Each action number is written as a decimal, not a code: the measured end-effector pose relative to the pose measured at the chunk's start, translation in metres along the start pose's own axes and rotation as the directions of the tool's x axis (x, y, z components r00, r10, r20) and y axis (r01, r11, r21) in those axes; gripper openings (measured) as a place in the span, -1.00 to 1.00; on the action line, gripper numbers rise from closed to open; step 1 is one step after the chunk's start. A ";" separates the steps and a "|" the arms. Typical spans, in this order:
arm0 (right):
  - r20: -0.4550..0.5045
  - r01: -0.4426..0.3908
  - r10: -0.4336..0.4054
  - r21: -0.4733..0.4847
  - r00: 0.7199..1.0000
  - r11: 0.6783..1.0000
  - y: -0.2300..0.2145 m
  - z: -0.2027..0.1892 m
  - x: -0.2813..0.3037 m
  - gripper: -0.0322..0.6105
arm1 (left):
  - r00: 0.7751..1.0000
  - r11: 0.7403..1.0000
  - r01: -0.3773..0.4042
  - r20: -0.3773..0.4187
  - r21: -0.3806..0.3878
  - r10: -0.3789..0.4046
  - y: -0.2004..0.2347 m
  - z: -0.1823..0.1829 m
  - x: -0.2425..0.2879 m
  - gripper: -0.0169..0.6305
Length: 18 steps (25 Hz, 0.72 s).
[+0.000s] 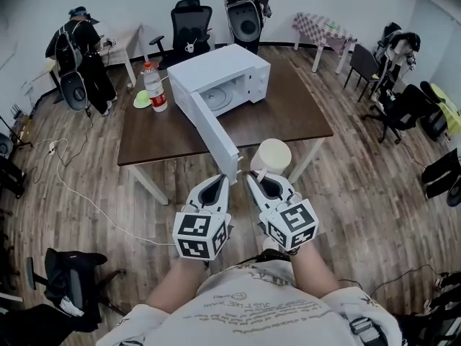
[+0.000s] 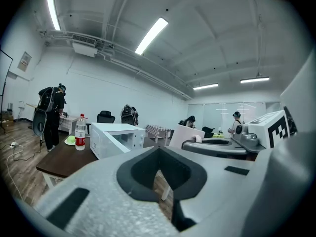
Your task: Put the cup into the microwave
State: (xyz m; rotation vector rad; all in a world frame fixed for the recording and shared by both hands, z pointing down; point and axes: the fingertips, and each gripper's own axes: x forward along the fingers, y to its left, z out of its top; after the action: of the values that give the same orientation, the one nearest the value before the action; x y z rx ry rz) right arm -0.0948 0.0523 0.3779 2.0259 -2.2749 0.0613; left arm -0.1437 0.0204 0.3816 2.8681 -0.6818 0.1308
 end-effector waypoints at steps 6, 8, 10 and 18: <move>0.003 -0.015 0.015 -0.003 1.000 1.000 -0.024 -0.006 0.015 -0.82 | 1.000 1.000 -0.011 -0.007 0.010 0.011 0.004 -0.002 0.027 -0.91; 0.006 -0.022 0.022 -0.004 1.000 1.000 -0.038 -0.009 0.023 -0.82 | 1.000 1.000 -0.021 -0.002 0.015 0.021 0.008 -0.001 0.042 -0.91; 0.010 -0.035 0.035 -0.004 0.999 0.999 -0.054 -0.011 0.035 -0.82 | 0.999 0.999 -0.035 0.002 0.022 0.035 0.012 0.002 0.060 -0.91; 0.025 -0.094 0.094 -0.024 0.995 0.995 -0.121 -0.007 0.076 -0.82 | 0.997 0.997 -0.070 0.010 0.043 0.070 0.020 0.027 0.140 -0.91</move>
State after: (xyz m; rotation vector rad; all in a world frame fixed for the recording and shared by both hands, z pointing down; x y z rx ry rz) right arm 0.0165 -0.0366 0.3888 1.9192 -2.3747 0.0157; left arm -0.0269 -0.0632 0.3769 2.8883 -0.7912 0.1459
